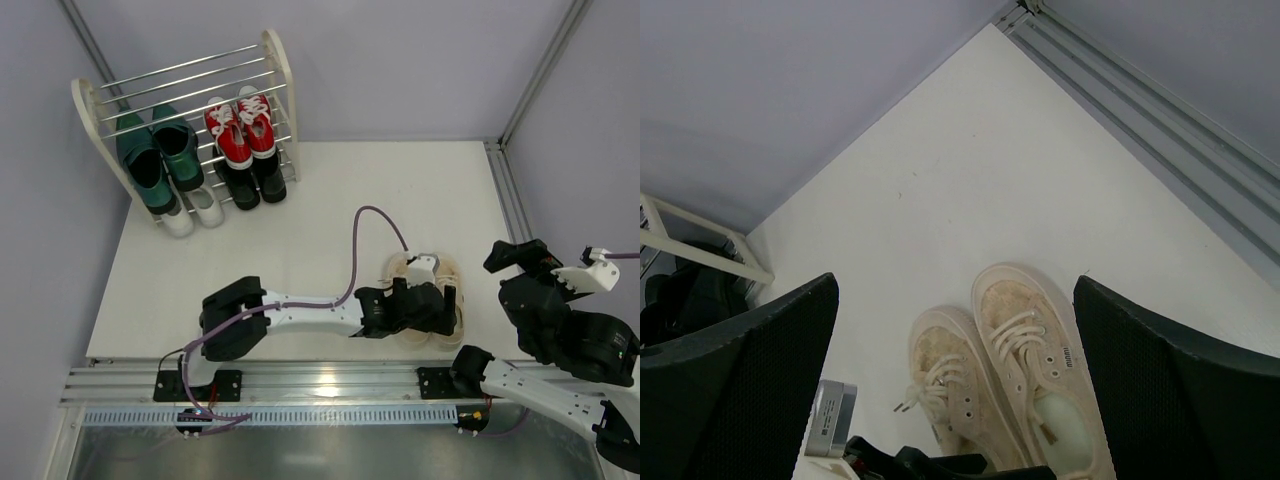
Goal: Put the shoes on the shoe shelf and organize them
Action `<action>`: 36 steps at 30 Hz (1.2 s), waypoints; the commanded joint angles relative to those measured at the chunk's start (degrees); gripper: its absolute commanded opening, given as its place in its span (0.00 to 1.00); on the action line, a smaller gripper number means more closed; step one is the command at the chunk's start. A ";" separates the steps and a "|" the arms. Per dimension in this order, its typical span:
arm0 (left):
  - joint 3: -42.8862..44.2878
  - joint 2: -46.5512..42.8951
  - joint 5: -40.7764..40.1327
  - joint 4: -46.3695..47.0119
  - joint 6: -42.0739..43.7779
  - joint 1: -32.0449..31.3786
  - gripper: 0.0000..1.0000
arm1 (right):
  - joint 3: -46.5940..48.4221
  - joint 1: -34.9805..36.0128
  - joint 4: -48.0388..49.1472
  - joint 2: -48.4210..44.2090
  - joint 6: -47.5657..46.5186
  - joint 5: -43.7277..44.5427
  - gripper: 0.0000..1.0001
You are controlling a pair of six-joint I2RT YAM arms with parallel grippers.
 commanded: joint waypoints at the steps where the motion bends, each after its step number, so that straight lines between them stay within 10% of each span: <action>1: 2.41 2.29 1.05 0.27 -3.47 -0.14 0.91 | -0.24 -0.06 -4.66 0.38 -1.93 2.25 1.00; 11: 11.63 13.09 -6.06 -5.78 -0.67 0.21 0.89 | -1.47 -0.06 -0.98 -0.41 -6.15 0.84 1.00; 24: 7.26 14.60 -8.88 -7.81 4.07 3.02 0.00 | -2.79 -0.05 2.28 -3.40 -10.64 -0.39 1.00; 36: -17.79 -14.11 -23.11 -10.62 12.43 8.47 0.00 | -7.43 -0.06 16.68 -2.96 -25.98 -9.15 1.00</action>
